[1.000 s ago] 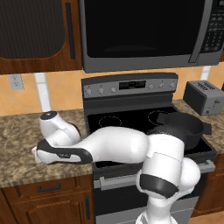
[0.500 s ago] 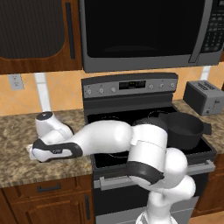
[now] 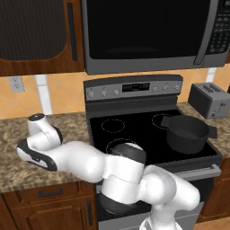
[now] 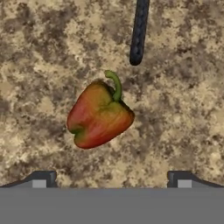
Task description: Put the cucumber and bell pepper in the pot. Retrieve the spatula and lightly stir the vegetables in the pot.
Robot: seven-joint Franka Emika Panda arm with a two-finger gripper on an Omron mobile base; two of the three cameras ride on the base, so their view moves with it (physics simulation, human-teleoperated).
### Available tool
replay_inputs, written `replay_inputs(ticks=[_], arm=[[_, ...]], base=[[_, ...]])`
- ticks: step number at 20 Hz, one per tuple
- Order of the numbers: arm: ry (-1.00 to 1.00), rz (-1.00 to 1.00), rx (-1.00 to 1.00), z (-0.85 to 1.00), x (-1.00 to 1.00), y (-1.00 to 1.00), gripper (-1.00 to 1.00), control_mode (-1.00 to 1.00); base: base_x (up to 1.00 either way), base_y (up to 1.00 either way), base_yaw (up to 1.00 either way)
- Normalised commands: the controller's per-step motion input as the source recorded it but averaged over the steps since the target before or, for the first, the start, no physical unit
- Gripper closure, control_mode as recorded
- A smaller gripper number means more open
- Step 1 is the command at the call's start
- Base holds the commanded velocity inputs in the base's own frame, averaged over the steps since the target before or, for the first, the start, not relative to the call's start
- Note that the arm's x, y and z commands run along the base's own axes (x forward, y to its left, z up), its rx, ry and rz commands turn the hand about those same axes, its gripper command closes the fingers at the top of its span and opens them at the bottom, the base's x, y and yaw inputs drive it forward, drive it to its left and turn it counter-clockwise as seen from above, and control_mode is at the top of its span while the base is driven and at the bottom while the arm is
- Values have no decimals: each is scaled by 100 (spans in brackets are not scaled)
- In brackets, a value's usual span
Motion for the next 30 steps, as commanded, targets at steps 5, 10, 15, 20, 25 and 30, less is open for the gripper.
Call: replay_inputs(ticks=[5, 10, 15, 20, 25, 30], arm=[[0, -8, -3, -24, 0, 0, -100, -100], [-2, -5, -2, -35, 6, 0, -100, -100], [-2, 0, 0, -19, 28, 0, -100, -100], [0, 0, 0, -17, 28, 0, -100, -100], [0, 0, 0, -21, 21, 12, -100, -100], [-2, 0, 0, -8, -1, 11, 100, -100]], base=[[0, 0, 0], [0, 0, 0], [0, 0, 0], [0, 0, 0], [0, 0, 0], [0, 0, 0]])
